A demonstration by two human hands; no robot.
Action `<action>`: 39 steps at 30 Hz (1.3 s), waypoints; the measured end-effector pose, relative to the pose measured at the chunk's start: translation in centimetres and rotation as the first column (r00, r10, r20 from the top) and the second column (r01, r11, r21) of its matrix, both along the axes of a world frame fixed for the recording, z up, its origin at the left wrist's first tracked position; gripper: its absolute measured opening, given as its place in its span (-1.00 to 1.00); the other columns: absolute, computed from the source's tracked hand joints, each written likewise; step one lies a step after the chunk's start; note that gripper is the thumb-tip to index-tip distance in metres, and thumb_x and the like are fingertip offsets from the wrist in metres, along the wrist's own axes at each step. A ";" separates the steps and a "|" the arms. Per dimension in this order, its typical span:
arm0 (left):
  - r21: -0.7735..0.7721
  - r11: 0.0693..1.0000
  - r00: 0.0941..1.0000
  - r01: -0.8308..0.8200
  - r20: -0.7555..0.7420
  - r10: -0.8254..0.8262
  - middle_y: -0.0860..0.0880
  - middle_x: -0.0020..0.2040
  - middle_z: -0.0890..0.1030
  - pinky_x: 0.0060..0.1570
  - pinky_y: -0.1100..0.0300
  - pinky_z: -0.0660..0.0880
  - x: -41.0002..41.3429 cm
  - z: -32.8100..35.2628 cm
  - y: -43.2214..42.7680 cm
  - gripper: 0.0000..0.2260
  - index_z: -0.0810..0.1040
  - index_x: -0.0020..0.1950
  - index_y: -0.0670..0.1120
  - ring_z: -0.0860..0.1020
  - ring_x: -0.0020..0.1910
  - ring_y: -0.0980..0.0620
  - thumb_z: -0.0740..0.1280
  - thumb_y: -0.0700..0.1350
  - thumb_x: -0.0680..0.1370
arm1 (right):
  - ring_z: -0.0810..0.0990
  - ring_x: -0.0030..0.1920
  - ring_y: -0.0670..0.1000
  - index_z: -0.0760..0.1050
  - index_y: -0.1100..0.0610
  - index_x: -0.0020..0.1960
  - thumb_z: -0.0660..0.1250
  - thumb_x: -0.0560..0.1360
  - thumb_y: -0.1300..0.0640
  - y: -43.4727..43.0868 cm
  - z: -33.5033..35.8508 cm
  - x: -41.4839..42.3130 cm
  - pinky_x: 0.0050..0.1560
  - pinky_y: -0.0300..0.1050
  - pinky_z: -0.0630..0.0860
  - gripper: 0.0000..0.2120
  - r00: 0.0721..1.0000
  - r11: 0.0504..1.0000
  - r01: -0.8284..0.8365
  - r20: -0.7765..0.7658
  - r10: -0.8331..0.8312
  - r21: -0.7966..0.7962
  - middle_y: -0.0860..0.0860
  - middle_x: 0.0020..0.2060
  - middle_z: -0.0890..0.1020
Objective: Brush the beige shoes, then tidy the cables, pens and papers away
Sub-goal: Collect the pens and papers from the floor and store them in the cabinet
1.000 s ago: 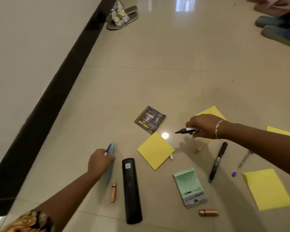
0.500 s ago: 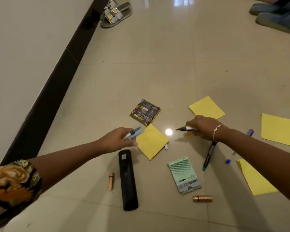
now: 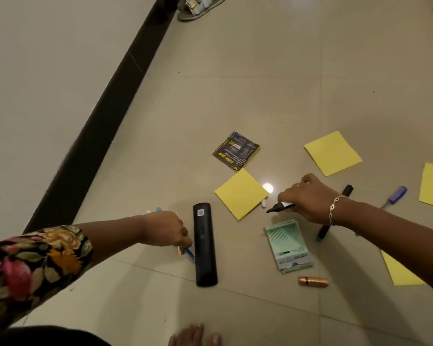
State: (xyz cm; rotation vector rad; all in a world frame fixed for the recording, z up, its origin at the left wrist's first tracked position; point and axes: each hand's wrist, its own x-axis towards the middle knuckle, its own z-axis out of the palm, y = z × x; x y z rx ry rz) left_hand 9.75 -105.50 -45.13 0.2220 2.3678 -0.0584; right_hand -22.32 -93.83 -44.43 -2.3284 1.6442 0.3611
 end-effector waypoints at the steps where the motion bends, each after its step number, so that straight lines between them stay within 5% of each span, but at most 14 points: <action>1: 0.013 1.000 0.992 0.013 -0.124 -0.011 -0.09 -0.08 0.57 -0.37 0.15 0.37 0.0 0.0 -0.3 -0.84 0.44 0.13 -0.10 0.58 -0.21 -0.09 0.20 -0.17 0.55 | 0.49 0.11 0.01 0.37 0.02 0.21 0.06 0.60 0.04 0.7 -0.1 -0.2 0.23 -0.12 0.22 -0.77 1.000 1.000 0.004 0.014 -0.004 0.011 -0.06 0.08 0.53; 4: 0.113 0.985 0.890 -0.128 -0.424 0.165 0.04 -0.08 0.55 -0.54 0.31 0.31 -1.3 0.4 -0.7 -0.85 0.39 -0.01 0.03 0.53 -0.41 0.11 0.16 -0.03 0.43 | 0.50 0.10 0.05 0.37 0.05 0.23 0.10 0.58 0.06 3.2 -0.1 -0.6 0.03 -0.13 0.37 -0.75 0.998 0.998 -0.021 0.062 0.017 0.067 -0.01 0.12 0.49; 7: 0.304 0.919 0.813 -0.251 -0.449 0.371 0.02 -0.19 0.58 -0.49 0.32 0.33 -5.3 1.3 0.0 -0.81 0.33 -0.01 0.03 0.54 -0.38 0.05 0.09 -0.05 0.39 | 0.54 0.08 0.11 0.38 0.07 0.25 0.15 0.56 0.01 6.4 -0.1 0.0 -0.05 -0.08 0.44 -0.71 0.996 0.982 -0.073 0.071 0.061 0.177 0.05 0.14 0.50; 13: 0.302 0.945 0.786 -0.129 -0.550 0.283 -0.07 -0.27 0.57 -0.42 0.23 0.28 -13.7 1.1 0.4 -0.75 0.46 -0.02 -0.09 0.54 -0.31 -0.07 0.11 -0.05 0.39 | 0.56 -0.06 0.25 0.30 0.19 0.30 0.18 0.56 0.02 9.6 -1.7 1.7 -0.19 0.04 0.46 -0.62 0.993 0.964 -0.121 0.022 0.120 0.236 0.21 0.11 0.47; 17: 0.039 0.989 0.947 -0.140 -0.288 0.145 -0.14 0.01 0.57 -0.27 0.15 0.26 -18.0 0.6 0.5 -0.76 0.42 0.17 -0.14 0.51 0.00 -0.14 0.19 -0.08 0.55 | 0.55 -0.08 0.27 0.25 0.23 0.30 0.11 0.59 0.21 10.4 -1.8 3.1 -0.26 0.03 0.35 -0.71 0.994 0.974 -0.106 0.047 0.098 0.198 0.30 0.07 0.46; 23: -0.080 0.988 0.976 -0.135 -0.184 0.118 -0.14 -0.01 0.59 -0.27 0.15 0.28 -19.8 -0.6 0.0 -0.72 0.36 0.25 -0.06 0.54 -0.05 -0.16 0.21 0.00 0.57 | 0.54 0.03 0.16 0.32 0.13 0.31 0.20 0.54 0.14 11.3 -1.8 1.7 -0.03 -0.02 0.46 -0.65 0.978 0.961 0.139 0.121 -0.171 0.240 0.15 0.12 0.51; 25: -0.089 0.989 0.982 -0.115 -0.157 0.100 -0.13 0.01 0.59 -0.26 0.14 0.30 -19.8 -0.7 -0.1 -0.72 0.37 0.27 -0.05 0.54 -0.03 -0.15 0.20 -0.03 0.58 | 0.58 -0.05 -0.03 0.51 0.11 0.15 0.29 0.48 0.14 10.8 -1.2 -0.1 -0.02 -0.15 0.51 -0.75 0.798 0.861 0.351 0.362 -0.481 0.368 0.07 0.02 0.61; 27: -0.084 0.990 0.982 -0.113 -0.161 0.098 -0.12 0.02 0.60 -0.24 0.14 0.31 -19.9 -0.7 0.1 -0.73 0.39 0.26 -0.06 0.55 -0.01 -0.14 0.19 -0.07 0.58 | 0.56 -0.34 -0.20 0.57 0.14 -0.06 0.33 0.45 0.26 10.4 -0.2 -1.7 -0.31 -0.32 0.49 -0.90 0.364 0.643 0.470 0.531 -0.765 0.604 0.03 -0.25 0.63; 30: -0.007 0.973 0.952 -0.233 -0.205 0.226 -0.14 0.00 0.59 -0.24 0.15 0.29 -20.0 -0.5 0.4 -0.76 0.46 0.19 -0.10 0.54 -0.02 -0.14 0.19 -0.04 0.57 | 0.54 -0.44 -0.10 0.45 0.18 -0.20 0.31 0.35 0.30 10.3 0.3 -3.9 -0.56 -0.31 0.36 -0.94 -0.287 0.408 0.301 0.490 -0.823 0.862 0.08 -0.39 0.56; 32: 0.237 0.849 0.818 -0.472 -0.242 0.522 -0.16 -0.07 0.59 -0.33 0.16 0.21 -20.2 -0.1 1.1 -0.78 0.50 0.06 -0.18 0.51 -0.14 -0.11 0.21 -0.05 0.57 | 0.59 -0.35 0.02 0.40 0.19 -0.24 0.29 0.26 0.22 10.2 0.0 -5.1 -0.59 -0.32 0.36 -0.90 -0.476 0.374 0.219 0.433 -0.765 0.901 0.15 -0.37 0.57; 34: 0.578 0.498 0.556 -0.647 -0.089 0.826 -0.15 -0.20 0.55 -0.37 0.18 0.23 -21.2 0.2 2.1 -0.79 0.52 -0.05 -0.24 0.45 -0.27 -0.05 0.24 -0.09 0.56 | 0.61 -0.34 0.09 0.36 0.17 -0.27 0.24 0.27 0.21 10.0 -0.2 -6.4 -0.63 -0.33 0.34 -0.93 -0.565 0.327 0.234 0.402 -0.721 0.916 0.13 -0.45 0.54; 36: 0.705 0.133 0.355 -0.696 0.178 0.918 -0.06 -0.26 0.54 -0.41 0.24 0.27 -22.5 0.6 3.5 -0.86 0.49 -0.09 -0.21 0.41 -0.37 0.05 0.22 -0.15 0.57 | 0.59 -0.44 0.08 0.34 0.17 -0.30 0.21 0.30 0.28 9.9 -0.1 -7.4 -0.66 -0.36 0.29 -0.94 -0.619 0.271 0.287 0.394 -0.679 0.919 0.13 -0.50 0.49; 37: 0.708 0.001 0.296 -0.706 0.294 0.909 -0.04 -0.26 0.57 -0.47 0.28 0.28 -23.2 0.8 4.1 -0.88 0.47 -0.08 -0.19 0.40 -0.40 0.09 0.19 -0.18 0.57 | 0.55 -0.50 0.04 0.34 0.18 -0.31 0.21 0.35 0.33 9.9 0.0 -7.9 -0.65 -0.37 0.27 -0.89 -0.608 0.244 0.345 0.414 -0.677 0.906 0.13 -0.49 0.45; 39: 0.694 -0.153 0.231 -0.704 0.427 0.874 -0.06 -0.24 0.59 -0.54 0.34 0.26 -24.4 0.9 5.3 -0.88 0.45 -0.09 -0.16 0.39 -0.42 0.09 0.14 -0.21 0.58 | 0.43 -0.54 -0.02 0.37 0.17 -0.30 0.22 0.46 0.38 9.9 0.0 -8.8 -0.59 -0.34 0.27 -0.79 -0.419 0.209 0.591 0.519 -0.745 0.779 0.12 -0.45 0.41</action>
